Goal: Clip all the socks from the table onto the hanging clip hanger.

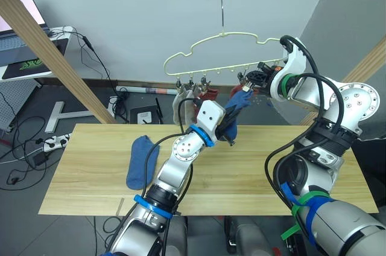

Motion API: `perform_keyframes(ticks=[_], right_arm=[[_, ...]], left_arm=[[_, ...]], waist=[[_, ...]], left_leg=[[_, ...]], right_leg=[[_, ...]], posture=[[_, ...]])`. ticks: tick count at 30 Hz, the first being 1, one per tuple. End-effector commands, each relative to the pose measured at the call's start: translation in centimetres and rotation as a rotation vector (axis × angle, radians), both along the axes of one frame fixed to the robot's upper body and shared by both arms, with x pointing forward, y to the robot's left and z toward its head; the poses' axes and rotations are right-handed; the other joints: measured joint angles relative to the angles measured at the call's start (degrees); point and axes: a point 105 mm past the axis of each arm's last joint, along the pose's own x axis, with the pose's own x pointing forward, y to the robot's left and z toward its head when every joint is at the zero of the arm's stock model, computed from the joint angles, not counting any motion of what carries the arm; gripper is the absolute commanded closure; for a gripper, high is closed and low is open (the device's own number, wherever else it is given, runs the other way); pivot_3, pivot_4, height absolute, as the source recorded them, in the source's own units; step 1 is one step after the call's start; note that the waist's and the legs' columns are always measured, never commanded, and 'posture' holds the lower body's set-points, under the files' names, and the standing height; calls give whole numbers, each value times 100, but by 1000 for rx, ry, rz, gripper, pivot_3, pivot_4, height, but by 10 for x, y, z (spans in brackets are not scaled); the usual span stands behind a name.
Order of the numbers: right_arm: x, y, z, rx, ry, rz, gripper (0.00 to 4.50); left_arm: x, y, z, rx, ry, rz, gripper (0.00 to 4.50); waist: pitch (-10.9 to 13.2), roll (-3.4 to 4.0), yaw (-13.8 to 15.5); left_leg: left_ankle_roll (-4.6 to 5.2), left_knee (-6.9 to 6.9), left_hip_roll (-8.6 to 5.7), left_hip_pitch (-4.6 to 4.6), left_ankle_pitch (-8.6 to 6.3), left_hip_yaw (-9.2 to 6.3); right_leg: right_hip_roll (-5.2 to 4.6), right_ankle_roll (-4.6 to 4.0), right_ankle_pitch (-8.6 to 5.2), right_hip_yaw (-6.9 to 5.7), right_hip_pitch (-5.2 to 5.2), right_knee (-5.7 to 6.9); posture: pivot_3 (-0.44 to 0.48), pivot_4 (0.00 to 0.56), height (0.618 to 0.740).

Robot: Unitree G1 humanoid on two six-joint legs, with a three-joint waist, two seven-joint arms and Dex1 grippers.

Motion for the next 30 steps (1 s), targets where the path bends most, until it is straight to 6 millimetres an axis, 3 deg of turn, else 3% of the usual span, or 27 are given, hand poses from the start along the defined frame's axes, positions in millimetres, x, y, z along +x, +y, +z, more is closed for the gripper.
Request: perform_keyframes(ticks=[1,5,13,18,25,27,30], right_arm=[[-3,-3,1,-3,-11,-1,4390],[-4,-3,2,-3,-16,9,4390],[-9,-5,15,0,-87,53,1657],[-29,-10,25,-35,-221,137,30],[-55,-19,13,-283,-375,45,0],[-59,-19,5,-370,-411,4,0],[-66,-14,-17,-589,-493,-37,0]], left_arm=[[-2,-7,19,-40,-66,-8,4480],[-1,-7,20,-41,-69,-8,4480],[-4,-11,19,-39,-63,-31,4500],[-4,-17,15,-28,-52,-49,4500],[-3,-22,2,-40,62,-104,2564],[-1,-18,-2,-56,114,-96,1958],[0,4,-8,-51,173,-96,1130]], waist=[[0,0,0],[0,0,-7],[0,0,-32],[0,0,-28],[0,0,-138],[0,0,-163],[2,-3,-189]], left_leg=[[0,0,0,0,0,0],[0,0,0,0,0,0],[0,-1,0,0,0,1],[1,0,0,-6,0,1],[2,0,-1,-6,-1,2],[2,0,0,-5,-1,1],[1,1,-1,-4,-1,3]], right_leg=[[0,0,0,0,0,0],[0,2,-1,0,0,1],[1,2,-1,1,-3,1],[1,2,-1,2,-3,-5],[0,14,-8,3,-4,-5],[0,16,-9,2,-4,-3],[1,21,-13,4,-4,-4]], posture=[[184,239,740],[184,239,740],[175,235,740],[158,234,740],[144,238,740],[144,238,740],[163,243,740]])
